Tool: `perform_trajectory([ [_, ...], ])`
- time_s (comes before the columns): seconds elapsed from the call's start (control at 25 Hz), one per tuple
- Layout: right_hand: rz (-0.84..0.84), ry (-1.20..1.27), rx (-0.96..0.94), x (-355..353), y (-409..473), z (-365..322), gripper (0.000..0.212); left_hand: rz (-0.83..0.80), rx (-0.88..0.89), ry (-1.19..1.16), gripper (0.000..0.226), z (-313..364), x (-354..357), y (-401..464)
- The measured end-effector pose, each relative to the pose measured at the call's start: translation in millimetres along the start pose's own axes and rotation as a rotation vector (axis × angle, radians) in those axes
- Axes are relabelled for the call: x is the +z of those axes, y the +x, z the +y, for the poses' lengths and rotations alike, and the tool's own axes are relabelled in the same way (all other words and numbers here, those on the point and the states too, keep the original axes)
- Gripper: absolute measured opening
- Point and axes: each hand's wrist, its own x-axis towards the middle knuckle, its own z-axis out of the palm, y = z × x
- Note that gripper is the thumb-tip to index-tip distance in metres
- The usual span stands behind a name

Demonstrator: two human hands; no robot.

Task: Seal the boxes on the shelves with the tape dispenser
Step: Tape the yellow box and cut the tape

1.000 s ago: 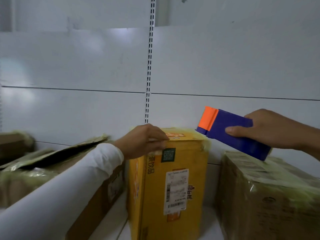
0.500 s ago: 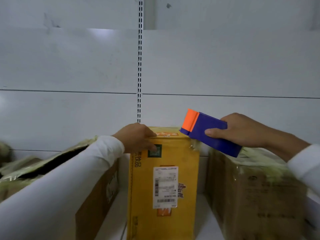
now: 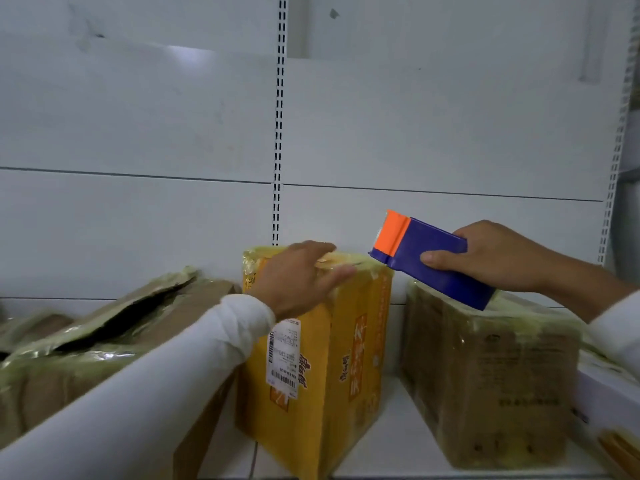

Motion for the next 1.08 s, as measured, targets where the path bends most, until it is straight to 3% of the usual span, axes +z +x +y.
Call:
perform_trajectory([
  [0.04,-0.002,0.004,-0.011,1,1,0,0.045,-0.047,-0.002,0.066,0.070,11,5,0],
  [0.12,-0.027,0.045,-0.045,0,1,2,0.045,-0.071,-0.007,0.127,0.056,15,9,4],
  [0.36,-0.215,0.190,-0.141,-11,-4,15,0.058,-0.191,0.040,-0.237,0.034,-29,-10,3],
  [0.56,-0.308,0.271,-0.209,-4,-3,25,0.044,-0.267,-0.028,-0.277,0.026,-39,-11,5],
  [0.72,-0.353,0.310,-0.264,-2,0,24,0.046,-0.192,-0.078,-0.228,0.047,-29,-12,3],
  [0.84,-0.393,0.352,-0.329,2,7,15,0.029,-0.112,-0.015,-0.281,0.056,-7,-24,5],
  [0.96,-0.428,0.374,-0.372,9,13,5,0.018,-0.221,0.095,-0.458,0.036,10,-34,6],
  [1.08,-0.452,0.379,-0.394,17,17,0,0.030,-0.213,0.076,-0.582,0.024,9,-39,-1],
])
